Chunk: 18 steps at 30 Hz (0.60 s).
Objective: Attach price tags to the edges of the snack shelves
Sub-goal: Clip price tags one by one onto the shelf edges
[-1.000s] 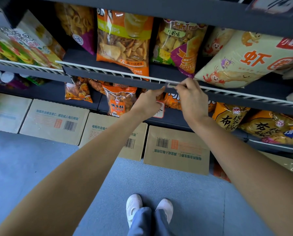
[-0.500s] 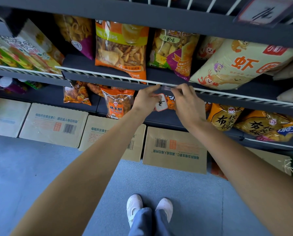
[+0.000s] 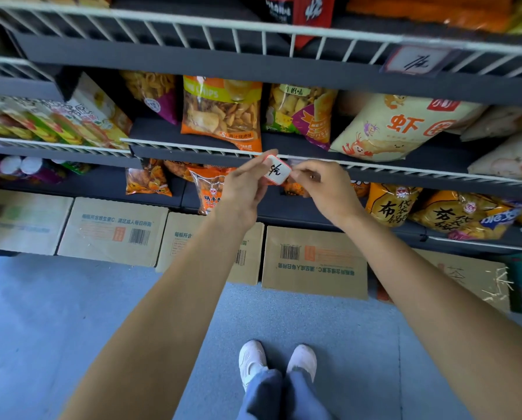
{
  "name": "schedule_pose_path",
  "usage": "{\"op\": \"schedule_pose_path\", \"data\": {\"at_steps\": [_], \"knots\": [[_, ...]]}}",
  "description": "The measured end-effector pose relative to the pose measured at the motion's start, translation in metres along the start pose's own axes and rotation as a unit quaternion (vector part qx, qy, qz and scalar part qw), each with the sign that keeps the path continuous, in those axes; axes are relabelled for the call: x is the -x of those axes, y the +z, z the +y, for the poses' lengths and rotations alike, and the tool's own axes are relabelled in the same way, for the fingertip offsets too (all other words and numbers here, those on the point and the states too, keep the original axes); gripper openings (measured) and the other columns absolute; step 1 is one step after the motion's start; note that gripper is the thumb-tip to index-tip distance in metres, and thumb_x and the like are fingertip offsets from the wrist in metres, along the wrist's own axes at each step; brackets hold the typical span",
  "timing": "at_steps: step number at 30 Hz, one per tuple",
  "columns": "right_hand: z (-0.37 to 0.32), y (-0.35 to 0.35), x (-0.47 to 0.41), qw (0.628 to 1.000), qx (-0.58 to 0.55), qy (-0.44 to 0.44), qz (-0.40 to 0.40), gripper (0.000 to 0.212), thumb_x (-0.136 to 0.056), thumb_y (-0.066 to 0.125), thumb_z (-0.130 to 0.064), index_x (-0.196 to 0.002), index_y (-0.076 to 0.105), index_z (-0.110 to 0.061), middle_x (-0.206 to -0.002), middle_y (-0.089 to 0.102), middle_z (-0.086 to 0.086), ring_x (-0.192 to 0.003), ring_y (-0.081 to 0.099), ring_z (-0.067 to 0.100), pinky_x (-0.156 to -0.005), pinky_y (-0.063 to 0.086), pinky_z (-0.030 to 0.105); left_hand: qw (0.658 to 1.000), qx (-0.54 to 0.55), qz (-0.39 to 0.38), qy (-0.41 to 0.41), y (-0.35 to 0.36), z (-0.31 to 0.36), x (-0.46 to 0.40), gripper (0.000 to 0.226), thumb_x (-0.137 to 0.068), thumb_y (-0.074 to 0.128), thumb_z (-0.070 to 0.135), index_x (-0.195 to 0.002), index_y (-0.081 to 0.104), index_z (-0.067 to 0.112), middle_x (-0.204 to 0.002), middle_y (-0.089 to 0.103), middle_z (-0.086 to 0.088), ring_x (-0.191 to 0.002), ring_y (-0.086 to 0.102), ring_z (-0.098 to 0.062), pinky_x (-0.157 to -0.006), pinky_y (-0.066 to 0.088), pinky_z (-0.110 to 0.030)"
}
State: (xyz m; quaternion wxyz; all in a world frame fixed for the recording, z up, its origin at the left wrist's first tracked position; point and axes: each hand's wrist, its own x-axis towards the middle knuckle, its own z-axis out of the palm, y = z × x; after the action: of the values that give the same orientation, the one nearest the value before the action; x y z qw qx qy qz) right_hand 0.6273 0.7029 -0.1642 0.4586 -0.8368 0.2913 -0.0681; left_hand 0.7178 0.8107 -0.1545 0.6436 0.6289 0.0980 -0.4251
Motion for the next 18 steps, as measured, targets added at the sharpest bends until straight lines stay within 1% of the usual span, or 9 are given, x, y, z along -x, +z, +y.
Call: {"op": "schedule_pose_path", "data": {"at_steps": [3,6,7,9,11,13,15,16,18], "knots": [[-0.014,-0.017,0.017,0.998,-0.048,0.009,0.031,0.012,-0.09,0.059,-0.01,-0.098,0.068,-0.008,-0.092,0.066,0.003,-0.063,0.054,0.002,-0.051,0.045,0.014,1.0,0.012,-0.023,0.013,0.007,0.004,0.024,0.016,-0.091,0.057,0.016,-0.094,0.071,0.024,-0.087,0.067,0.003,-0.079,0.055,-0.005,-0.068,0.044,-0.014],[-0.028,-0.042,0.039,0.995,-0.086,0.019,0.056,0.01,-0.09,0.058,-0.008,-0.093,0.067,-0.009,-0.085,0.065,0.002,-0.058,0.054,0.003,-0.052,0.044,0.016,1.0,-0.006,-0.021,0.017,0.022,0.011,0.054,0.016,-0.088,0.061,0.016,-0.101,0.07,0.019,-0.088,0.068,-0.001,-0.077,0.057,-0.006,-0.061,0.047,-0.012],[-0.032,-0.052,0.048,0.993,-0.1,0.028,0.064,0.01,-0.09,0.057,-0.008,-0.092,0.067,-0.01,-0.082,0.065,0.0,-0.056,0.054,0.001,-0.051,0.043,0.014,1.0,-0.008,-0.021,0.012,0.03,0.013,0.067,0.016,-0.087,0.063,0.016,-0.102,0.069,0.018,-0.086,0.068,-0.001,-0.075,0.058,-0.006,-0.058,0.048,-0.01],[-0.035,-0.074,0.066,0.985,-0.139,0.053,0.087,0.01,-0.091,0.056,-0.009,-0.093,0.066,-0.009,-0.075,0.061,-0.006,-0.053,0.053,-0.008,-0.045,0.037,0.008,0.999,-0.009,-0.031,0.007,0.049,0.019,0.094,0.012,-0.086,0.065,0.015,-0.096,0.069,0.018,-0.083,0.068,-0.001,-0.07,0.061,-0.003,-0.058,0.049,-0.009],[-0.035,-0.097,0.082,0.975,-0.18,0.075,0.109,0.011,-0.091,0.056,-0.009,-0.095,0.066,-0.007,-0.069,0.058,-0.009,-0.05,0.051,-0.012,-0.041,0.034,0.006,0.999,-0.017,-0.041,0.019,0.073,0.021,0.117,0.009,-0.085,0.065,0.013,-0.092,0.069,0.018,-0.083,0.068,-0.001,-0.065,0.063,-0.001,-0.058,0.05,-0.009],[-0.031,-0.124,0.1,0.966,-0.21,0.08,0.13,0.011,-0.091,0.056,-0.009,-0.095,0.066,-0.006,-0.068,0.058,-0.009,-0.049,0.051,-0.011,-0.043,0.035,0.006,0.998,-0.032,-0.04,0.034,0.099,0.019,0.138,0.013,-0.084,0.066,0.012,-0.097,0.069,0.016,-0.087,0.069,-0.002,-0.069,0.063,-0.003,-0.06,0.05,-0.01],[-0.021,-0.152,0.122,0.962,-0.223,0.074,0.138,0.009,-0.09,0.057,-0.009,-0.092,0.065,-0.008,-0.066,0.059,-0.007,-0.048,0.049,-0.006,-0.045,0.035,0.008,0.997,-0.057,-0.031,0.045,0.129,0.01,0.158,0.02,-0.084,0.066,0.012,-0.104,0.068,0.013,-0.094,0.069,-0.004,-0.075,0.062,-0.006,-0.063,0.049,-0.011],[-0.013,-0.167,0.134,0.962,-0.224,0.073,0.137,0.008,-0.09,0.057,-0.009,-0.09,0.065,-0.008,-0.063,0.059,-0.007,-0.046,0.048,-0.003,-0.045,0.035,0.009,0.996,-0.068,-0.028,0.049,0.145,0.003,0.17,0.022,-0.085,0.065,0.012,-0.106,0.067,0.012,-0.097,0.068,-0.005,-0.074,0.062,-0.005,-0.062,0.049,-0.011],[0.007,-0.201,0.161,0.963,-0.218,0.073,0.139,0.008,-0.09,0.058,-0.008,-0.089,0.066,-0.007,-0.06,0.059,-0.007,-0.043,0.046,-0.002,-0.043,0.033,0.008,0.994,-0.082,-0.033,0.057,0.18,-0.015,0.194,0.024,-0.087,0.062,0.008,-0.11,0.065,0.006,-0.097,0.067,-0.007,-0.06,0.063,0.001,-0.056,0.048,-0.008]]}}
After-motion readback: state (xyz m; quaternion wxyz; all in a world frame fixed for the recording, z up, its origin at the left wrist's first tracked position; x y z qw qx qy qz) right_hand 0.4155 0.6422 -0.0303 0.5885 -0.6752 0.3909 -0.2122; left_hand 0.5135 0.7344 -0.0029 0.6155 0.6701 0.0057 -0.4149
